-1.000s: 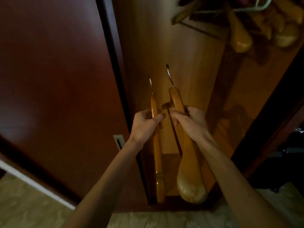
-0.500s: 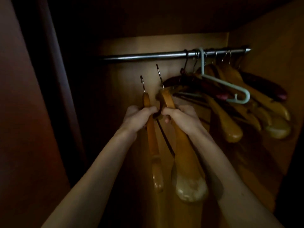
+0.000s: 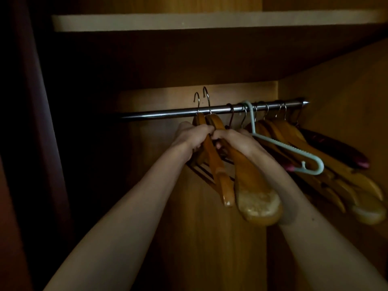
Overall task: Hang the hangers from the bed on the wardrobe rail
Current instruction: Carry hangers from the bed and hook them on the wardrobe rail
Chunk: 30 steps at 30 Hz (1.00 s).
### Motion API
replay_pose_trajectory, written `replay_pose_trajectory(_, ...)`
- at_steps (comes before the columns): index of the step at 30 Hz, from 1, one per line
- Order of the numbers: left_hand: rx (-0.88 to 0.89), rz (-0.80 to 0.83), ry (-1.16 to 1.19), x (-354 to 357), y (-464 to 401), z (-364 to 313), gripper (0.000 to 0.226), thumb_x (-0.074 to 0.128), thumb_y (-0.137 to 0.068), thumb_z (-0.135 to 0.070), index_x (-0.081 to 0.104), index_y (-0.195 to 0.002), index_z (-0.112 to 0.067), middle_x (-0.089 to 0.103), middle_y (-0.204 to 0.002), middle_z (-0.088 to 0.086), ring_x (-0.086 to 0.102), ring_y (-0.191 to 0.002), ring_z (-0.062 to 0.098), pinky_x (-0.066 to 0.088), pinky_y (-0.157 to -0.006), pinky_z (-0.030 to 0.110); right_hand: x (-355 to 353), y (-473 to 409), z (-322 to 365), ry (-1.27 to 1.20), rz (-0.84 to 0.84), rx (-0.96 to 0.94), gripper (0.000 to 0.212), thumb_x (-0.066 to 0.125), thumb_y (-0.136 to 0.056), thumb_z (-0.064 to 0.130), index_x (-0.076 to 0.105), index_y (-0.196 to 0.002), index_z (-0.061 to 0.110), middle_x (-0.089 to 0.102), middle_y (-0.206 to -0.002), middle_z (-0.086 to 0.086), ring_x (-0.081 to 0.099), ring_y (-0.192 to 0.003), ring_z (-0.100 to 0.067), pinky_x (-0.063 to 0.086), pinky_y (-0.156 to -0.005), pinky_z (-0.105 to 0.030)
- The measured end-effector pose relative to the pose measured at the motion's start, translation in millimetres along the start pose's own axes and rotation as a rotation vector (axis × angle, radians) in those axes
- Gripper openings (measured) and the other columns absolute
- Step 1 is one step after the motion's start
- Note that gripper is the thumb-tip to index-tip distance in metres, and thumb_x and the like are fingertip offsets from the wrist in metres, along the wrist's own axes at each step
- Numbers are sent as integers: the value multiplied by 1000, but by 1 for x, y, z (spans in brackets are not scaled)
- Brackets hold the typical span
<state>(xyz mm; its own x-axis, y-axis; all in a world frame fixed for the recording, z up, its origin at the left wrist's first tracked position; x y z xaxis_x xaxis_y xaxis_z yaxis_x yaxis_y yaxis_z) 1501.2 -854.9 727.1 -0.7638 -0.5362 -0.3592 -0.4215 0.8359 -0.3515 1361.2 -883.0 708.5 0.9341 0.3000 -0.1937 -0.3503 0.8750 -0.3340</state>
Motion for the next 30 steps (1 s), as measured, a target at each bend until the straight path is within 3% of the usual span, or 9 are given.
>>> replay_pose_trajectory(2, -2, 8, 2, 3, -5, 3, 28, 68, -84, -43, 77, -85, -17, 65, -66, 0, 50, -47, 9, 35, -39, 13, -1, -8, -1, -18, -8, 33, 16, 67, -88, 22, 71, -80, 9, 66, -57, 2, 61, -42, 0, 41, -39, -10)
replay_pose_trajectory(6, -4, -16, 64, 13, -8, 14, 29, 71, -79, -43, 76, -83, -14, 74, -73, 4, 62, -59, 14, 47, -57, 23, 0, -16, -12, -39, 28, 64, 20, 65, -86, 26, 74, -88, 9, 67, -64, 0, 67, -61, -10, 48, -54, -19)
replay_pose_trajectory(8, -10, -11, 89, 18, -7, 18, 30, 70, -81, -41, 77, -85, -12, 72, -70, 6, 62, -59, 15, 48, -59, 25, 0, -16, -20, -27, 4, 83, 18, 66, -87, 28, 74, -83, 12, 66, -62, 3, 64, -57, -8, 46, -50, -18)
replay_pose_trajectory(19, -30, 31, 115, 50, -2, 29, 29, 67, -90, -37, 77, -83, -11, 75, -73, 11, 57, -47, 9, 42, -49, 19, -14, -18, -55, -143, -33, 155, 21, 69, -85, 24, 66, -70, 10, 58, -54, 1, 48, -39, -10, 38, -41, -20)
replay_pose_trajectory(27, 0, 21, 89, 60, 1, 27, 32, 66, -93, -37, 64, -65, -20, 55, -42, -10, 48, -32, 0, 36, -37, 13, -25, -15, -56, -139, 12, 145, 25, 68, -88, 24, 63, -67, 12, 56, -52, 0, 46, -36, -8, 36, -37, -18)
replay_pose_trajectory(30, 10, 18, 99, 60, 6, 27, 31, 65, -94, -37, 67, -69, -19, 56, -40, -11, 49, -32, -2, 36, -36, 11, -26, -14, -57, -124, 11, 152, 23, 69, -87, 27, 64, -70, 12, 59, -55, 1, 47, -38, -8, 37, -38, -18)
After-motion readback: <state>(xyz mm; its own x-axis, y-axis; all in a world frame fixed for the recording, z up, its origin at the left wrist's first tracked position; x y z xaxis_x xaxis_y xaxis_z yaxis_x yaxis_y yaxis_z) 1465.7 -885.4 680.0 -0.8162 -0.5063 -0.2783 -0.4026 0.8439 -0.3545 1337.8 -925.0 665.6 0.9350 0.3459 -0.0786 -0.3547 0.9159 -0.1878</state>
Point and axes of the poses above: each hand's wrist, its own y-axis away from the middle knuckle, its own x-axis out of the palm, z = x × y, the point moved 2 cm from there along -y, towards the middle knuckle
